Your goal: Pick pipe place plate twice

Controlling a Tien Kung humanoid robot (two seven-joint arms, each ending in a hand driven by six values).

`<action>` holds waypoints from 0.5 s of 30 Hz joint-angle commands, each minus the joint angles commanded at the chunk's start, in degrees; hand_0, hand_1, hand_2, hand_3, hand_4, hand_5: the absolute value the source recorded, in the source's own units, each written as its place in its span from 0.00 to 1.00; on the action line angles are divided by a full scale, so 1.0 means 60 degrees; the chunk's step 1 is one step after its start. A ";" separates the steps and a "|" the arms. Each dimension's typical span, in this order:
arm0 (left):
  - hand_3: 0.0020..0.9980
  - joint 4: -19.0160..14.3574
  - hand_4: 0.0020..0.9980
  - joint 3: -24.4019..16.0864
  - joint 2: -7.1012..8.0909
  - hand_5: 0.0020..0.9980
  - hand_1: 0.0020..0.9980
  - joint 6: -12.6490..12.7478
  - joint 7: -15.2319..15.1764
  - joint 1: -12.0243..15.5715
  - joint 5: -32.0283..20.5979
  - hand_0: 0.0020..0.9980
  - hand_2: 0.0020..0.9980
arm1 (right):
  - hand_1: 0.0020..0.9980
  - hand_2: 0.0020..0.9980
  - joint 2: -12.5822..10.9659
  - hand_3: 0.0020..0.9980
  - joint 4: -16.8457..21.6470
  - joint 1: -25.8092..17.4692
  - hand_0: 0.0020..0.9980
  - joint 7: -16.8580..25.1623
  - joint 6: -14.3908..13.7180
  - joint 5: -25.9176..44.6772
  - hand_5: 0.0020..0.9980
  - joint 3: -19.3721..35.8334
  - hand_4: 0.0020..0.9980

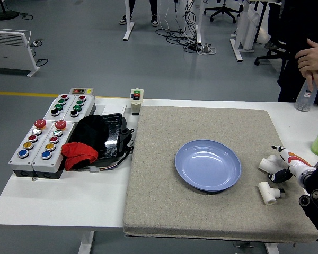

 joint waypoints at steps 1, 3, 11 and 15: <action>0.70 0.0000 0.40 0.0000 0.0000 1.00 0.70 0.0000 0.0000 0.0000 -0.0001 0.71 0.74 | 0.66 0.64 0.0005 0.73 -0.0040 0.0017 0.63 0.0001 -0.0011 -0.0031 0.18 -0.0031 0.65; 0.70 0.0000 0.40 0.0004 -0.0001 1.00 0.70 -0.0001 0.0001 0.0000 -0.0005 0.71 0.74 | 0.66 0.64 0.0033 0.73 -0.0216 0.0087 0.63 0.0017 -0.0150 -0.0124 0.18 -0.0165 0.65; 0.70 -0.0001 0.40 0.0006 -0.0008 1.00 0.70 -0.0001 0.0009 0.0002 -0.0013 0.71 0.74 | 0.46 0.49 0.0047 0.57 -0.0217 0.0114 0.37 0.0324 -0.1029 -0.0131 0.05 -0.0365 0.49; 0.70 0.0001 0.41 0.0026 -0.0009 1.00 0.70 -0.0011 0.0006 0.0013 -0.0043 0.71 0.74 | 0.42 0.48 -0.0061 0.55 0.0452 0.0020 0.32 0.0394 -0.1346 -0.0071 0.05 -0.0426 0.46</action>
